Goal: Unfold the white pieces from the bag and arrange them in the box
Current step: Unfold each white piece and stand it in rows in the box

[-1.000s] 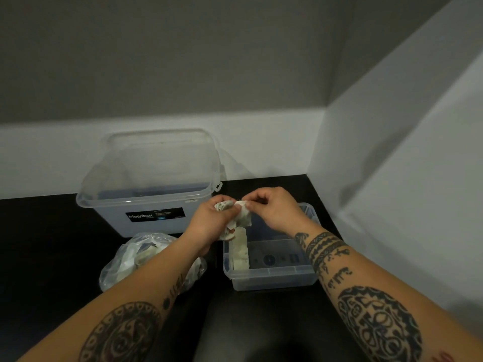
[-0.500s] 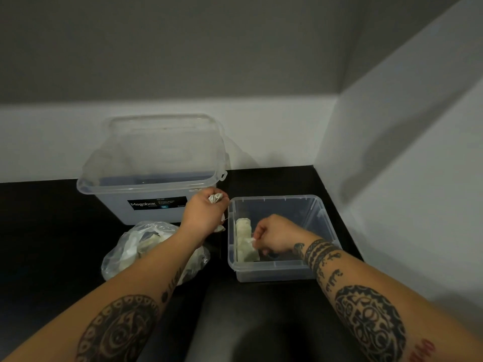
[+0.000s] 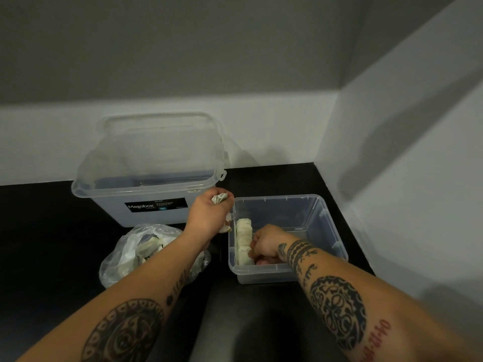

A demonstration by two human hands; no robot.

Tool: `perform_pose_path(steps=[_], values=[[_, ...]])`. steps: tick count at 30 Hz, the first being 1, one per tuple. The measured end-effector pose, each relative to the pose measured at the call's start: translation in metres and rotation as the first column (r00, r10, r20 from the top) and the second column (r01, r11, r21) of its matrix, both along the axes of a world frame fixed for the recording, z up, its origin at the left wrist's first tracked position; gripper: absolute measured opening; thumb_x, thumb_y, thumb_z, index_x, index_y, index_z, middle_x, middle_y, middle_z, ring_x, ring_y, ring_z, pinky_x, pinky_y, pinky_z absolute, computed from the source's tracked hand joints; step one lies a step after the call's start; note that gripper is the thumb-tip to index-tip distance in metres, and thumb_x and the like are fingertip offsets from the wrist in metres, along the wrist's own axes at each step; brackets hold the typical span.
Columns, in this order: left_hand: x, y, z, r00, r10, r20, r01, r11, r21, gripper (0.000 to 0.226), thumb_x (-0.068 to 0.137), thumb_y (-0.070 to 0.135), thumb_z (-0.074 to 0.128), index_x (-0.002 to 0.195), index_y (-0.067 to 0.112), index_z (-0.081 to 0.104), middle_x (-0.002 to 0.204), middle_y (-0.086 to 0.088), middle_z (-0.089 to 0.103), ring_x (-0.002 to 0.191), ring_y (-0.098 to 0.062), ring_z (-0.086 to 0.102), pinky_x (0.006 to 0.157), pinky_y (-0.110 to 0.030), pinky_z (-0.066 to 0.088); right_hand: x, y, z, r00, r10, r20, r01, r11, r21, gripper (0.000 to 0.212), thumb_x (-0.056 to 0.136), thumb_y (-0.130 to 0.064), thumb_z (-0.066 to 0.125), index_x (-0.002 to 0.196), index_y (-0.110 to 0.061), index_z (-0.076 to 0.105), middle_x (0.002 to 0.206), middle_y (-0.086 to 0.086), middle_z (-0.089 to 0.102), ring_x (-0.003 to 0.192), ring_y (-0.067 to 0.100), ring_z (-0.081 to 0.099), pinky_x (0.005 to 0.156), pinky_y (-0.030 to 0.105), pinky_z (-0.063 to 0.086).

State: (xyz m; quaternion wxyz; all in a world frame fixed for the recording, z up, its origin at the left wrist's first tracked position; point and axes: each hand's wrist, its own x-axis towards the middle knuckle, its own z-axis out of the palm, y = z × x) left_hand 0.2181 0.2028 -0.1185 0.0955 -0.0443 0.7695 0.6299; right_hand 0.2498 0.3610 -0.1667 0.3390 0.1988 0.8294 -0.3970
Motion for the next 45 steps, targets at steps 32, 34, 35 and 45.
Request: perform_pose_path(steps=[32,34,35,45], values=[[0.010,0.021,0.025,0.836,-0.250,0.488,-0.052,0.850,0.524,0.022,0.098,0.034,0.063,0.099,0.012,0.066,0.067,-0.003,0.065,0.046,-0.010,0.058,0.039,-0.019,0.050,0.022,0.016,0.056,0.570,-0.249,-0.783,-0.010,0.951,-0.309,0.017,0.090,-0.014,0.074,0.103,-0.026,0.076,0.111,-0.003,0.063,0.098,0.007,0.064,0.088,0.017,0.052],[0.009,0.023,0.023,0.863,-0.218,0.457,-0.061,0.852,0.520,0.025,0.097,0.040,0.066,0.097,0.015,0.067,0.070,0.000,0.065,0.047,-0.010,0.057,0.041,-0.019,0.050,0.022,0.017,0.059,0.514,-0.296,-0.805,0.027,0.944,-0.329,0.013,0.092,-0.016,0.072,0.101,-0.025,0.076,0.108,-0.005,0.064,0.096,0.002,0.062,0.085,0.012,0.049],[0.009,0.023,0.021,0.886,-0.172,0.431,-0.080,0.858,0.508,0.027,0.095,0.043,0.067,0.097,0.016,0.067,0.073,0.001,0.065,0.050,-0.010,0.057,0.043,-0.020,0.051,0.021,0.019,0.061,0.502,-0.319,-0.804,0.047,0.938,-0.343,0.012,0.093,-0.017,0.071,0.100,-0.026,0.075,0.107,-0.006,0.066,0.096,0.002,0.062,0.085,0.013,0.050],[0.019,0.021,0.023,0.983,-0.185,-0.005,0.184,0.970,0.156,0.013,0.094,0.016,0.073,0.105,0.011,0.070,0.089,-0.012,0.071,0.064,-0.014,0.064,0.052,-0.027,0.053,0.009,0.031,0.068,0.615,-0.270,-0.740,0.075,0.955,-0.286,0.015,0.091,-0.020,0.074,0.105,-0.025,0.076,0.098,-0.008,0.075,0.096,0.006,0.069,0.088,0.023,0.056]])
